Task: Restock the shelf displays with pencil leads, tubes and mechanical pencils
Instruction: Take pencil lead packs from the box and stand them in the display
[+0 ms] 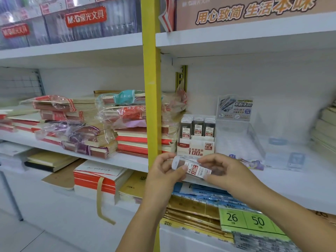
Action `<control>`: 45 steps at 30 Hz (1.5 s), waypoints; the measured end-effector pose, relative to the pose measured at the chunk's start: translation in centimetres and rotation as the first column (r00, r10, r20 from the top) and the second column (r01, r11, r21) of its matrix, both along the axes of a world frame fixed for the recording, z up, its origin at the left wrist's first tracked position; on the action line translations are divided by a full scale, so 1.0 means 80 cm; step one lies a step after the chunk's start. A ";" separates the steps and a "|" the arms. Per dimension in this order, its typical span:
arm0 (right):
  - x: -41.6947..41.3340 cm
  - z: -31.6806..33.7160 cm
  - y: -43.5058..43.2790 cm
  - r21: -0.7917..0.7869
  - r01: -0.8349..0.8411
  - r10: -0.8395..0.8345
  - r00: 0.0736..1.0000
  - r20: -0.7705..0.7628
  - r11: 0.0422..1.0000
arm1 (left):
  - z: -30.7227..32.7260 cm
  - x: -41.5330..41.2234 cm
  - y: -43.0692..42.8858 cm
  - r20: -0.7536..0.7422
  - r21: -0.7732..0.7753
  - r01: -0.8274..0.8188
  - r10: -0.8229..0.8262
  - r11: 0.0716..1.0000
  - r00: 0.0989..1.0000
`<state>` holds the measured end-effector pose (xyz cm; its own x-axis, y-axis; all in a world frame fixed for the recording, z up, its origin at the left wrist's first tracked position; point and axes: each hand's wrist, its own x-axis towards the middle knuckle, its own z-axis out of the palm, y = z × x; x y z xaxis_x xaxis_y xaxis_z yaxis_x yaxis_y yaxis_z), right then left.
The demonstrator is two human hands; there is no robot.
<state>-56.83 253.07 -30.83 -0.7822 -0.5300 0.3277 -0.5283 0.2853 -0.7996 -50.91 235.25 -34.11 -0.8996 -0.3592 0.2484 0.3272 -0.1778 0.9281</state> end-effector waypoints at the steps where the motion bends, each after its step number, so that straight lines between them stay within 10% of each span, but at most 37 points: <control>1: 0.000 0.003 -0.003 0.016 0.012 -0.011 0.999 -0.051 1.000 | 0.002 -0.001 0.001 -0.010 -0.059 -0.020 0.019 0.998 1.000; 8: -0.022 0.053 -0.010 0.022 -0.044 0.047 0.983 -0.176 0.999 | 0.007 -0.025 0.006 -0.114 -0.349 -0.168 0.136 0.922 0.984; 13: -0.067 0.112 -0.010 -0.283 0.102 -0.197 0.922 -0.333 0.954 | -0.004 -0.053 0.009 -0.293 -0.762 -0.376 0.236 0.527 0.926; 19: -0.108 0.113 -0.038 0.002 0.293 -0.243 0.800 -0.549 0.956 | -0.026 -0.078 0.011 -0.300 -0.896 -0.355 0.227 0.266 0.927; 25: -0.129 0.092 -0.052 0.210 0.345 -0.176 0.808 -0.562 0.915 | -0.031 -0.082 0.010 -0.328 -0.895 -0.378 0.225 0.236 0.918; 31: -0.147 0.082 -0.057 0.175 0.561 -0.213 0.558 -0.802 0.809 | -0.034 -0.082 0.008 -0.306 -0.897 -0.358 0.222 0.260 0.926; 35: -0.148 0.083 -0.050 0.240 0.603 -0.200 0.570 -0.797 0.761 | -0.033 -0.080 0.007 -0.286 -0.899 -0.336 0.204 0.280 0.936; 40: -0.101 0.075 -0.017 0.054 0.471 -0.240 0.541 -0.806 0.880 | -0.030 -0.057 0.020 -0.332 -0.861 -0.385 0.205 0.333 0.920; 45: 0.012 -0.009 0.041 -0.060 0.100 -0.116 0.797 -0.592 0.993 | -0.068 0.003 0.039 -0.466 -0.828 -0.493 0.160 0.267 0.870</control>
